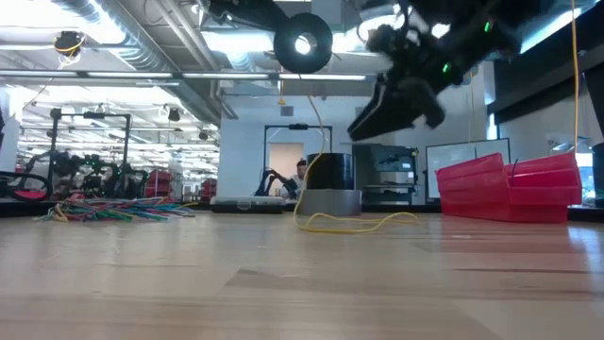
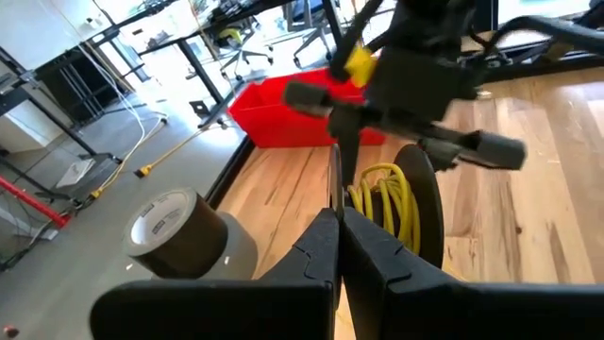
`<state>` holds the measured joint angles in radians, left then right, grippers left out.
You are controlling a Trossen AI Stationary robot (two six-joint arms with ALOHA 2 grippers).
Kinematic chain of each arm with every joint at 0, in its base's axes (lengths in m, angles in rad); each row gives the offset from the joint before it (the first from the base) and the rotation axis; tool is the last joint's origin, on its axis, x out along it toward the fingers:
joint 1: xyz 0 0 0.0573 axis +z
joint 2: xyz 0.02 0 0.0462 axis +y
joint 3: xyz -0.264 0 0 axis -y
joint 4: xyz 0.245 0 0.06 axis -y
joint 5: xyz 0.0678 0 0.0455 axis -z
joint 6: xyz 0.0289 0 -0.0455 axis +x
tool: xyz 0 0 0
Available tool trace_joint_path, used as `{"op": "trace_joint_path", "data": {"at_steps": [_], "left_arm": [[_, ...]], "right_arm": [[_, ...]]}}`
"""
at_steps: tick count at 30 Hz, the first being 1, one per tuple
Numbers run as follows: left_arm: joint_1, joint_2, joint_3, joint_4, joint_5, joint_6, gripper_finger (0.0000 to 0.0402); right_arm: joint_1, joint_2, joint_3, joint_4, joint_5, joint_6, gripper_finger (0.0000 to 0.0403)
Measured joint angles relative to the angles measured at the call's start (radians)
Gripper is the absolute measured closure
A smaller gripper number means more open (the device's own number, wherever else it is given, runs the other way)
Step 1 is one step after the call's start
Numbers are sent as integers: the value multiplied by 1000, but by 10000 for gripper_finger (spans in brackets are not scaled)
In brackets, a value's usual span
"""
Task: Coil cords
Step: Coil the yellow wire into the black spool
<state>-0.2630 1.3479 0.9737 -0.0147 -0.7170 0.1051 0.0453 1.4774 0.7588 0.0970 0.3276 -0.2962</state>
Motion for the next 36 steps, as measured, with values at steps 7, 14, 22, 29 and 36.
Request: {"op": "trace_joint_path", "data": {"at_steps": [7,14,22,29,36], "left_arm": [[0,0,0,5,0,5,401],[0,0,-1,8,0,8,401],[1,0,-1,0,0,8,401],[-5,1,-1,-5,0,11,401],[-21,1,-1,0,0,12,401]], "right_arm": [[-149,122,-165,539,-229,66,259],[-164,298,-121,685,-312,109,260],[-164,343,-72,691,-292,93,281],[-164,324,-72,603,-233,26,393],[-163,180,-72,486,-208,15,397]]}}
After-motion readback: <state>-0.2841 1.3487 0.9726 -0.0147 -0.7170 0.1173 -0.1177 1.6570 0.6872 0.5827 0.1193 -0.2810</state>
